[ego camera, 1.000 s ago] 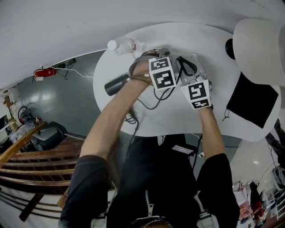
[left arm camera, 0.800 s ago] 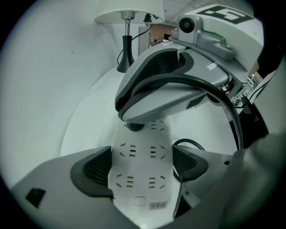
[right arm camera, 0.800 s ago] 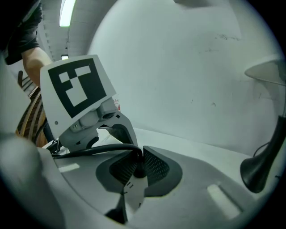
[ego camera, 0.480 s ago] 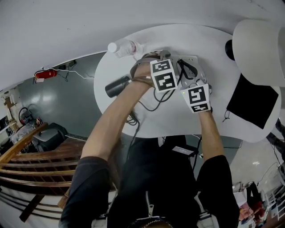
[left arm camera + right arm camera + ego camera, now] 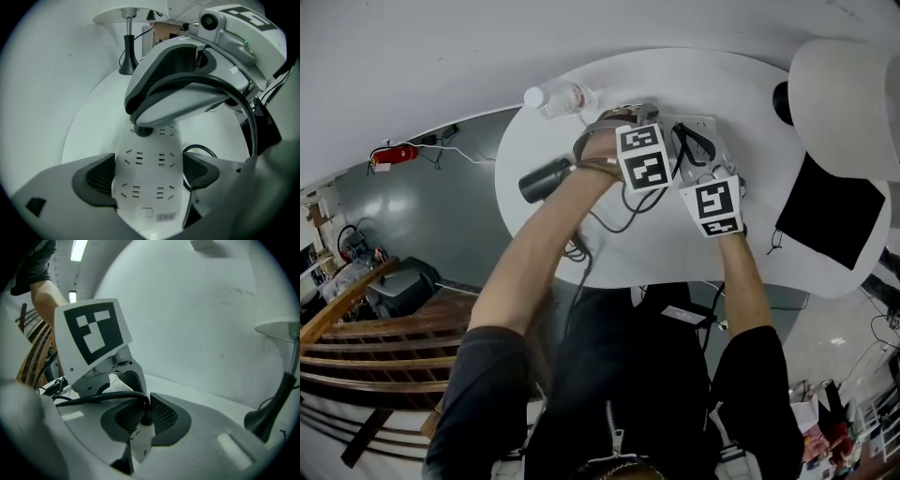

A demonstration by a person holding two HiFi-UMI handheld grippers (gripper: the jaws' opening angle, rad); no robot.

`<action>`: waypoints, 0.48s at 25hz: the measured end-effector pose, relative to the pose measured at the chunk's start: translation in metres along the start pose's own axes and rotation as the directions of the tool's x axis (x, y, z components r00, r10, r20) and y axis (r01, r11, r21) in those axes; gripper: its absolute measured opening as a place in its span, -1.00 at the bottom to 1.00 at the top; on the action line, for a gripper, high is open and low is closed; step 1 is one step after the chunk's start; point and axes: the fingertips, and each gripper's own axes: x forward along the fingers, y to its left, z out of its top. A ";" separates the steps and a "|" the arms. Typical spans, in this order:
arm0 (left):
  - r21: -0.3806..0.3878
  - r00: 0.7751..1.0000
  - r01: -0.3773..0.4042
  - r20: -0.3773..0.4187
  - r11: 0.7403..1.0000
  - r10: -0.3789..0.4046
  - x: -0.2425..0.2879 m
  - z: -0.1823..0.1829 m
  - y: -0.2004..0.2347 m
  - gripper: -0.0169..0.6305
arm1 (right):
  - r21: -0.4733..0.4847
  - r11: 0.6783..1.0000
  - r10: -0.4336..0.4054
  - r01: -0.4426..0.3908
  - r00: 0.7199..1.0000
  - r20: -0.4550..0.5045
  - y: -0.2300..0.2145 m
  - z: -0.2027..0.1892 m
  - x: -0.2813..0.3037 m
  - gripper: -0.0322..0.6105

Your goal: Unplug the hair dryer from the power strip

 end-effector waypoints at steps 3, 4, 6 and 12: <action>0.015 1.000 0.009 -0.007 1.000 -0.009 0.003 0.000 -0.003 0.37 | 0.009 1.000 0.001 -0.001 1.000 0.009 0.000 -0.001 -0.002 -0.78; 0.017 1.000 0.009 -0.007 1.000 -0.009 0.004 0.000 -0.003 0.37 | 0.032 0.999 0.004 -0.004 1.000 0.016 -0.002 -0.001 -0.002 -0.78; 0.017 1.000 0.011 -0.011 1.000 -0.010 0.004 0.001 -0.003 0.37 | 0.086 0.996 0.007 -0.010 1.000 0.028 -0.007 0.002 0.000 -0.78; 0.009 0.999 0.028 -0.016 1.000 -0.028 0.005 0.001 -0.003 0.38 | 0.022 1.000 -0.007 0.006 0.999 0.051 -0.004 0.008 -0.007 -0.81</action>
